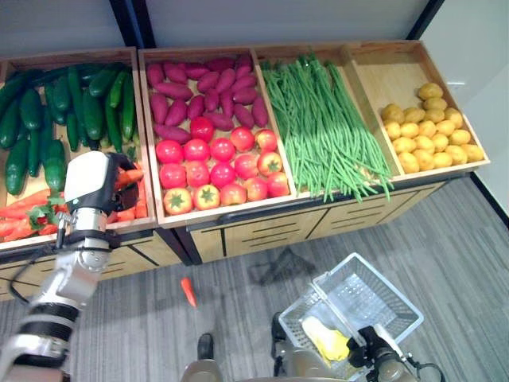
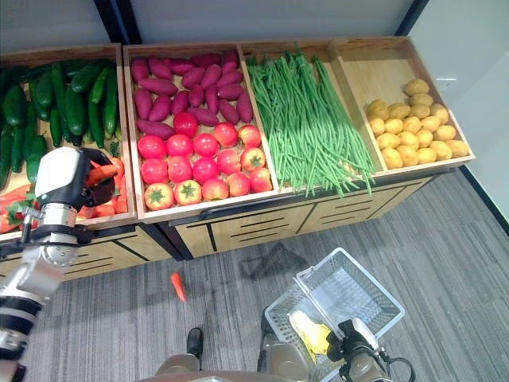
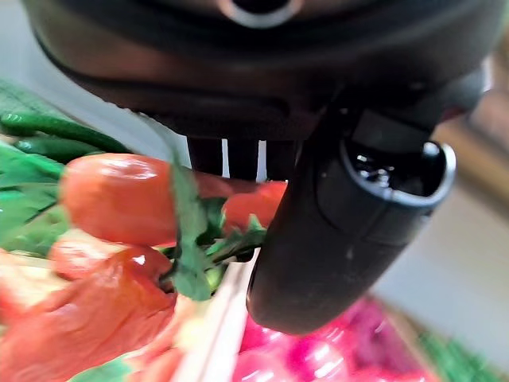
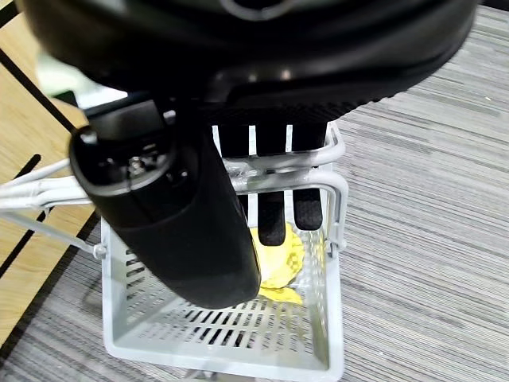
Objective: Get the vegetables into the basket
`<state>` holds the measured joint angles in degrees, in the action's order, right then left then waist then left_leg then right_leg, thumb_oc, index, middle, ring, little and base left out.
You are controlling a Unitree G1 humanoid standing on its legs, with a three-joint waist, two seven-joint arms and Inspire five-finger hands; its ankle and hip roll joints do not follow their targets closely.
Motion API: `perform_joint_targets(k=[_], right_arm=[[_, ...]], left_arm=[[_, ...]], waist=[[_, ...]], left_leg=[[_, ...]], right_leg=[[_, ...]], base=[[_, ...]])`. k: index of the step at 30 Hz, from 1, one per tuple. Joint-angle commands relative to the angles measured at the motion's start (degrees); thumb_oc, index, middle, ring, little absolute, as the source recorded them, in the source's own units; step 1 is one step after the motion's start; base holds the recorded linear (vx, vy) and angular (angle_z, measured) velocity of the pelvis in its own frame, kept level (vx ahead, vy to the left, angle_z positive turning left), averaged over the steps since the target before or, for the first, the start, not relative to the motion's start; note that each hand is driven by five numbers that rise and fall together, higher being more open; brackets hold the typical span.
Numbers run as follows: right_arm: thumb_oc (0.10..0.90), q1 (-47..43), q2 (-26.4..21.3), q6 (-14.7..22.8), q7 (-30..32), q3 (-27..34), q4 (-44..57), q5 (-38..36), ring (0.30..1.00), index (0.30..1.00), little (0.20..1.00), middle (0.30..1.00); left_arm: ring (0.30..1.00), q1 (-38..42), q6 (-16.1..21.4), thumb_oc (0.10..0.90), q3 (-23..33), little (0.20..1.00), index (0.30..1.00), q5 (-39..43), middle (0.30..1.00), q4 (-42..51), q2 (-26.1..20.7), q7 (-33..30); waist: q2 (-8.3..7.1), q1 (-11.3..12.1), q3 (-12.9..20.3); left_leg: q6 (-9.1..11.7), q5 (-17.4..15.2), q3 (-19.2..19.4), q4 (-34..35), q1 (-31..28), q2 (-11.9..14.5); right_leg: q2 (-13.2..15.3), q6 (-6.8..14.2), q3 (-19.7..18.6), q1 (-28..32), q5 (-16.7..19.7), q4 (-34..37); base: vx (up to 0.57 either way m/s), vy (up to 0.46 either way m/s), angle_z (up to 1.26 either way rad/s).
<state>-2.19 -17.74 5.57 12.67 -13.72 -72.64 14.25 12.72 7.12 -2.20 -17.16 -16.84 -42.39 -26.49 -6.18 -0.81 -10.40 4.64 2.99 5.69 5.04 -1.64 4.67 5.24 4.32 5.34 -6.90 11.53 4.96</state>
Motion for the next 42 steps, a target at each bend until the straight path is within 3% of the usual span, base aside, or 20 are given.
perform_joint_targets(k=[1,6,11,21,22,24,26,27,28,29,30,31,32,33,42], right_arm=[[0.400,0.28,-3.66,0.16,1.91,0.85,-0.13,0.06,0.300,0.300,0.300,0.300],[0.400,1.69,-3.99,0.47,1.53,2.56,1.55,-0.85,0.300,0.300,0.300,0.300],[0.400,2.58,-4.06,0.69,1.28,3.31,2.13,-1.48,0.300,0.300,0.300,0.300],[0.400,2.81,-4.55,0.95,1.13,3.45,1.60,-1.96,0.300,0.300,0.300,0.300],[0.400,2.96,-5.00,1.15,0.89,3.85,1.64,-2.23,0.300,0.300,0.300,0.300],[0.400,3.11,-5.66,1.17,0.81,4.23,1.51,-2.24,0.300,0.300,0.300,0.300],[0.400,3.10,-6.24,1.28,0.98,4.43,1.27,-2.36,0.300,0.300,0.300,0.300],[0.400,3.04,-6.13,1.28,0.99,4.46,1.26,-2.36,0.300,0.300,0.300,0.300],[0.400,2.91,-6.55,1.92,1.41,4.61,1.02,-2.21,0.300,0.300,0.300,0.300],[0.400,2.91,-6.33,2.11,1.59,4.84,0.94,-2.05,0.300,0.300,0.300,0.300],[0.400,2.99,-6.20,2.18,1.82,5.36,0.91,-1.93,0.300,0.300,0.300,0.300],[0.400,3.34,-6.27,2.15,1.84,5.48,0.94,-1.83,0.300,0.300,0.300,0.300],[0.400,3.64,-6.41,2.14,1.85,5.43,0.93,-1.66,0.300,0.300,0.300,0.300],[0.400,3.82,-6.38,2.11,1.69,5.50,0.89,-1.44,0.300,0.300,0.300,0.300],[0.400,3.62,-6.26,1.68,0.16,4.92,1.81,-0.82,0.300,0.300,0.300,0.300]], left_arm=[[0.300,6.58,6.30,0.400,3.78,0.300,0.300,6.55,0.300,6.66,-0.10,-4.16],[0.300,2.26,8.91,0.400,4.10,0.300,0.300,13.72,0.300,12.97,5.05,-1.18],[0.300,0.50,11.07,0.400,3.67,0.300,0.300,19.66,0.300,16.68,7.38,1.98],[0.300,0.94,9.82,0.400,1.43,0.300,0.300,15.79,0.300,16.77,4.97,2.83],[0.300,0.16,7.36,0.400,1.48,0.300,0.300,8.84,0.300,15.74,0.34,3.45],[0.300,-0.07,5.14,0.400,1.60,0.300,0.300,2.35,0.300,13.72,-5.67,4.66],[0.300,0.62,1.98,0.400,1.33,0.300,0.300,-9.17,0.300,9.94,-14.07,2.20],[0.300,0.83,1.98,0.400,1.16,0.300,0.300,-9.27,0.300,9.80,-14.14,2.07],[0.300,-0.03,-3.03,0.400,0.77,0.300,0.300,-23.31,0.300,6.67,-23.42,0.88],[0.300,-1.30,-3.93,0.400,1.34,0.300,0.300,-25.42,0.300,7.44,-23.87,1.88],[0.369,-3.39,-4.69,0.449,2.69,0.369,0.369,-27.95,0.369,7.49,-24.24,2.54],[0.668,-4.94,-4.79,0.663,3.67,0.668,0.668,-29.52,0.668,6.36,-24.59,2.53],[0.668,-6.03,-4.88,0.663,4.07,0.668,0.668,-30.70,0.668,5.39,-24.88,2.27],[1.000,-6.41,-5.23,0.900,4.47,1.000,1.000,-31.92,1.000,6.52,-25.52,2.75],[1.000,-10.68,-5.25,0.900,4.69,1.000,1.000,-32.39,1.000,4.42,-25.46,5.69]], waist=[[0.80,-1.42,2.52],[1.80,-2.77,3.09],[2.27,-3.66,3.61],[2.85,-4.60,4.13],[3.09,-4.49,4.13],[3.51,-4.27,3.97],[3.91,-4.02,4.04],[3.75,-3.98,4.04],[4.17,-3.48,4.18],[4.17,-3.18,4.27],[4.23,-2.86,4.31],[4.29,-2.88,4.40],[4.29,-2.96,4.43],[4.28,-2.83,4.50],[3.99,-2.56,4.00]], left_leg=[[-0.90,-0.31,1.30,-0.04,2.97,-1.21],[-1.05,-0.96,3.52,-0.04,1.22,-1.00],[-1.16,-1.43,4.94,-0.04,-0.06,-0.71],[-0.98,-1.67,6.31,-0.04,-0.97,-0.17],[-0.95,-1.73,6.29,-0.04,-1.07,-0.15],[-0.96,-2.05,6.12,-0.04,-1.37,-0.13],[-0.89,-2.12,5.90,-0.04,-1.43,-0.18],[-0.86,-1.80,5.92,-0.04,-1.21,-0.21],[-0.79,-1.94,5.69,-0.04,-1.24,-0.22],[-0.78,-1.91,5.60,-0.04,-1.11,-0.23],[-0.78,-1.93,5.47,-0.04,-1.07,-0.23],[-0.79,-1.95,5.34,-0.04,-1.11,-0.22],[-0.79,-1.96,5.32,-0.04,-1.15,-0.25],[-0.78,-2.04,5.25,-0.04,-1.16,-0.28],[-0.96,-1.89,4.51,-0.04,-0.70,-0.52]], right_leg=[[5.20,5.75,-2.90,1.84,-2.29,-0.85],[4.95,6.00,-5.19,1.90,-1.93,-0.55],[4.37,5.99,-6.91,1.78,-2.01,-0.59],[3.59,6.01,-8.54,1.56,-2.25,-0.64],[3.49,6.04,-8.56,1.66,-2.30,-0.59],[3.48,6.15,-8.37,2.19,-2.69,-0.58],[3.48,6.24,-8.13,2.35,-2.79,-0.57],[3.50,6.17,-8.17,2.16,-2.50,-0.50],[3.51,6.22,-7.83,2.39,-2.65,-0.41],[3.52,6.19,-7.75,2.35,-2.67,-0.39],[3.56,6.16,-7.56,2.48,-2.77,-0.34],[3.58,6.12,-7.44,2.61,-2.90,-0.32],[3.58,6.08,-7.33,2.70,-2.96,-0.32],[3.57,6.09,-7.20,2.83,-3.04,-0.29],[3.74,6.08,-6.58,3.01,-3.01,-0.34]], base=[[0.03,-0.001,-0.09],[0.04,0.002,-0.25],[0.04,-0.010,-0.21],[0.03,-0.017,-0.15],[0.03,-0.020,-0.01],[0.04,-0.002,-0.03],[0.02,-0.002,0.02],[0.01,-0.011,0.04],[0.01,-0.013,0.04],[0.00,0.000,0.00],[0.00,0.000,0.00],[0.00,0.000,0.00],[0.01,-0.006,0.08],[0.01,0.001,0.12],[0.00,0.002,0.07]])
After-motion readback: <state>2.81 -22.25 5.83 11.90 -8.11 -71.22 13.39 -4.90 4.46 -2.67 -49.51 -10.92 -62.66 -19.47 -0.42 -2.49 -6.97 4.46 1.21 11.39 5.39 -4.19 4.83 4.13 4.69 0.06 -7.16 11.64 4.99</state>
